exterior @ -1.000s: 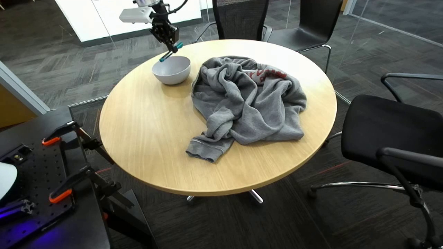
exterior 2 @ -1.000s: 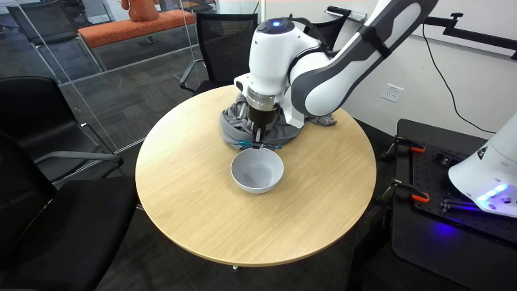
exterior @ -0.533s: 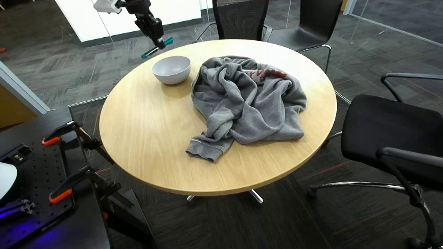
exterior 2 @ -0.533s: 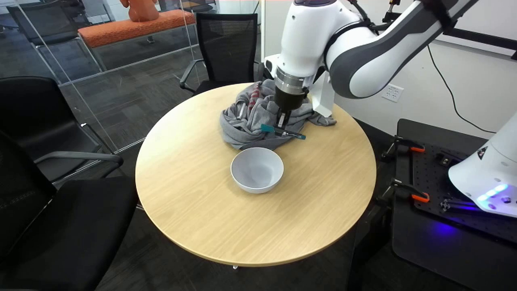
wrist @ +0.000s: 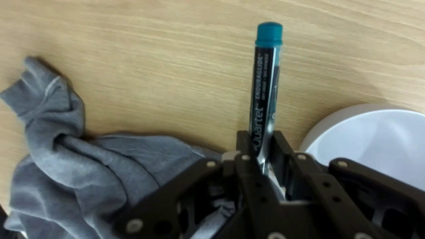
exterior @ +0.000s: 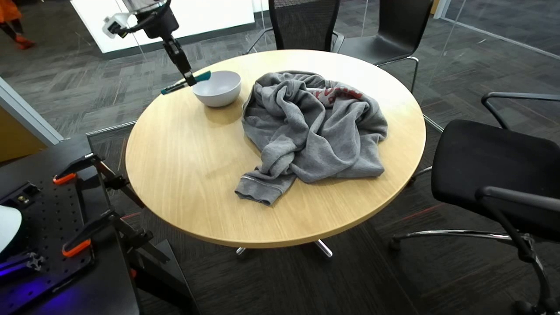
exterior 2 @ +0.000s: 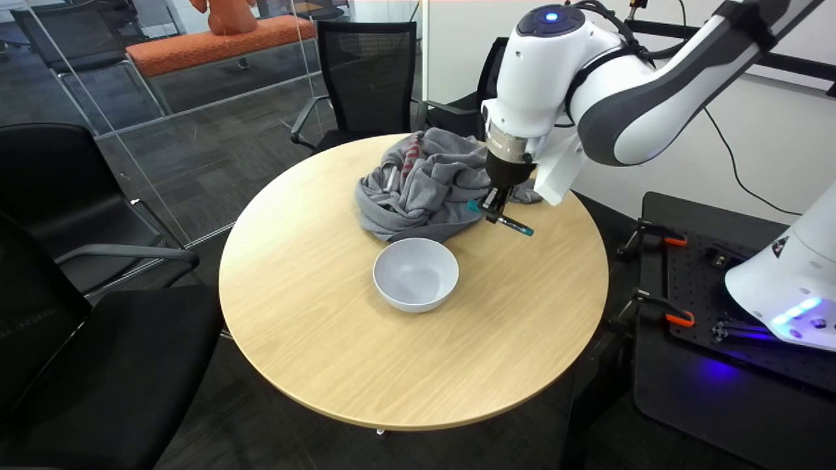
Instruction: Remove the marker out of the bowl and put it on the table
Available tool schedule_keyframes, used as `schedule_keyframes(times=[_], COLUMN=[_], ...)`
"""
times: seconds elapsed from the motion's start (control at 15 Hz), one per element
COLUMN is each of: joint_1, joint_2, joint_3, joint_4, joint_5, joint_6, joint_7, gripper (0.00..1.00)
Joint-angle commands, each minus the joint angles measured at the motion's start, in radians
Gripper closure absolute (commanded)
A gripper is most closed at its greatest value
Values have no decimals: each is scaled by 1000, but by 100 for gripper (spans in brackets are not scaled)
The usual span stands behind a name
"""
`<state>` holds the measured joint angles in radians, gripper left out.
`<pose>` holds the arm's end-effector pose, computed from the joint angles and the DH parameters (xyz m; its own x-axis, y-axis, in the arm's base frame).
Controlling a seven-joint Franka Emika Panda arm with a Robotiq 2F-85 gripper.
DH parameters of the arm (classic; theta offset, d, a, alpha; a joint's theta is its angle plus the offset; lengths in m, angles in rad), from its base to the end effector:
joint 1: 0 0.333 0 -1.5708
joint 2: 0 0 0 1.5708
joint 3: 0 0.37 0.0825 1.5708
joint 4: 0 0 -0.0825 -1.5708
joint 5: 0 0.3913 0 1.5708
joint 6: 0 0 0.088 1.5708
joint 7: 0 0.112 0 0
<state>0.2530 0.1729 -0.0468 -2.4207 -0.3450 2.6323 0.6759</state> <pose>0.4980 0.1118 0.2831 0.9795 -0.1596 0.1225 -0.1760 -0.9748 0.1373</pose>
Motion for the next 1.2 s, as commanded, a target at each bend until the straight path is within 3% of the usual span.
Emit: schedule_keyframes(times=[0.0, 0.27, 0.6, 1.13], joint_1=[-10, -37, -79, -72], joint_2=[-19, 7, 81, 240], joint_3=[-19, -14, -7, -65], joint_4=[-43, -56, -67, -72], joint_5=[-57, -19, 68, 122], joint_6=[-20, -52, 12, 303], joint_7=[198, 317, 294, 260], gripper=[95, 95, 95, 95])
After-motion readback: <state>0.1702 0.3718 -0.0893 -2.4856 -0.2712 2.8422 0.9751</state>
